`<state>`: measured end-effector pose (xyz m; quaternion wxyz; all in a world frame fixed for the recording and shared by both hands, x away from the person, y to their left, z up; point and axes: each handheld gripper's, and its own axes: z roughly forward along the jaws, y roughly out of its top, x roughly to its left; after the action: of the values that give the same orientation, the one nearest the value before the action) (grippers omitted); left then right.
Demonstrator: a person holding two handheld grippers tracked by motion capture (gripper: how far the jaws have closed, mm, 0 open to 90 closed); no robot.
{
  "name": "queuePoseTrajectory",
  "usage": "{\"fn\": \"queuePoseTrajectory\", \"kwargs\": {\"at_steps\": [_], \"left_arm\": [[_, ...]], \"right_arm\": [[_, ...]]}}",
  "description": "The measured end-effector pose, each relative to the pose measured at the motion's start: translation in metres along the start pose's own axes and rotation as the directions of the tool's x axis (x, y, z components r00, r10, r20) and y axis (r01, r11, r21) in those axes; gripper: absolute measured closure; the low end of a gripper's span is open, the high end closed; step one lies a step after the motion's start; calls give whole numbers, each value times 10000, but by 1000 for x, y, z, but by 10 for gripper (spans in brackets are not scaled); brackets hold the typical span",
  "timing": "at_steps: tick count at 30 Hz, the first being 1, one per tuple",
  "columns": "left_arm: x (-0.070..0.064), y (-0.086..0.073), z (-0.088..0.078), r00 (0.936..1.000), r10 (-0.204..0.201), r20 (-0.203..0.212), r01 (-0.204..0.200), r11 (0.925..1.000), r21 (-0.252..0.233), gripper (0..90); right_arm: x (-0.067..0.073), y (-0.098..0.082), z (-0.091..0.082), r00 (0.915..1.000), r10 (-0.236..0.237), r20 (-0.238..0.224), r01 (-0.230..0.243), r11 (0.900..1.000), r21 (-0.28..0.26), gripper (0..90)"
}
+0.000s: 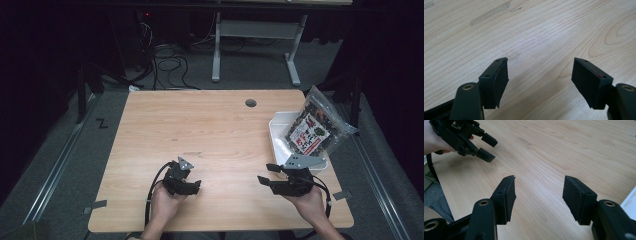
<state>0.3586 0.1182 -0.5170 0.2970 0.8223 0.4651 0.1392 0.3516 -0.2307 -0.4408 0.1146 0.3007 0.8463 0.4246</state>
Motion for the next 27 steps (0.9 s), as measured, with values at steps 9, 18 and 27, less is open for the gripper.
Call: {"fn": "queuePoseTrajectory", "kwargs": {"at_steps": [9, 18, 27], "left_arm": [[0, 0, 0, 10000, 1, 8, -1, 10000, 0, 300], [-1, 0, 0, 10000, 14, 9, -14, 10000, -35, 300], [-1, 0, 0, 10000, 28, 21, -28, 10000, -27, 301]], "right_arm": [[-1, 0, 19, 9999, -130, 68, 128, 9993, 353, 449], [-3, -2, 32, 9997, -135, 197, 123, 9983, 575, 450], [-5, -4, 43, 9995, -134, 293, 109, 9964, 838, 449]]}}
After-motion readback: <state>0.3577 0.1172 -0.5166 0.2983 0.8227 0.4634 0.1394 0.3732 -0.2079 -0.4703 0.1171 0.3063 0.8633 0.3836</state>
